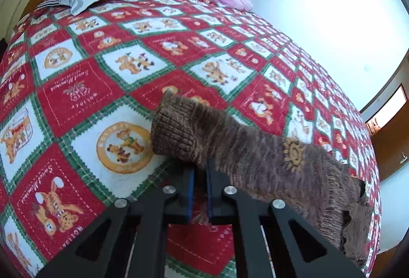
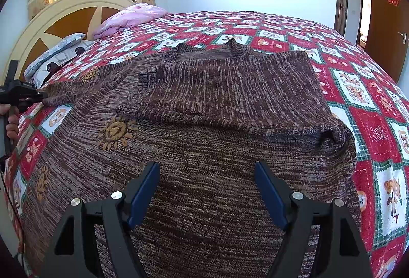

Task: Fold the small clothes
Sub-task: 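Fold the held sleeve across the sweater body with the left gripper, then release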

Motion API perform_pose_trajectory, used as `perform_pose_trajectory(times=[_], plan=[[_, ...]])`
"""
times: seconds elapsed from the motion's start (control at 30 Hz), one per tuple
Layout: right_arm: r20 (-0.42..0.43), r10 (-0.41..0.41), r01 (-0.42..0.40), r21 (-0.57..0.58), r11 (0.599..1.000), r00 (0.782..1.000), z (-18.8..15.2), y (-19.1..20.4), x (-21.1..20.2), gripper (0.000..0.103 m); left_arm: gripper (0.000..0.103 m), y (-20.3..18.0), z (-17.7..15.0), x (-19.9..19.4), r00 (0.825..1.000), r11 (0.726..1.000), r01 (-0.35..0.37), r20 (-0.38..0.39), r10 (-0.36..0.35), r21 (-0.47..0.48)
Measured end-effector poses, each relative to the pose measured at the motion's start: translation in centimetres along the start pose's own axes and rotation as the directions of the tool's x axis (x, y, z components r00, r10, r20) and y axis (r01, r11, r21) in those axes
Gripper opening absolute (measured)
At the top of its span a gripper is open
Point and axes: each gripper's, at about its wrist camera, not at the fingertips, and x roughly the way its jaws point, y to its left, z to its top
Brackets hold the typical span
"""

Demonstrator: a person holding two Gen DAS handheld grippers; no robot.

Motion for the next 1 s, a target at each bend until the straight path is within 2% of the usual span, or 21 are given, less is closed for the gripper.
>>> perform_pose_trajectory(times=[0.2, 0.53, 1.0], plan=[[-0.002, -0.011, 0.011, -0.009, 1.0, 1.0, -0.1, 0.2, 0.1, 0.078, 0.008, -1.7, 0.6, -2.0, 0.999, 0.998, 0.031, 0.043, -0.033, 0.048], [-0.002, -0.021, 0.021, -0.018, 1.0, 1.0, -0.1, 0.3, 0.1, 0.078, 0.007, -3.8, 1.8, -3.9, 0.991, 0.995, 0.085, 0.097, -0.09, 0.06], [-0.002, -0.026, 0.026, -0.024, 0.999, 1.0, -0.2, 0.4, 0.2, 0.079, 0.007, -13.5, 2.2, -8.0, 0.961, 0.962, 0.185, 0.166, -0.22, 0.203]])
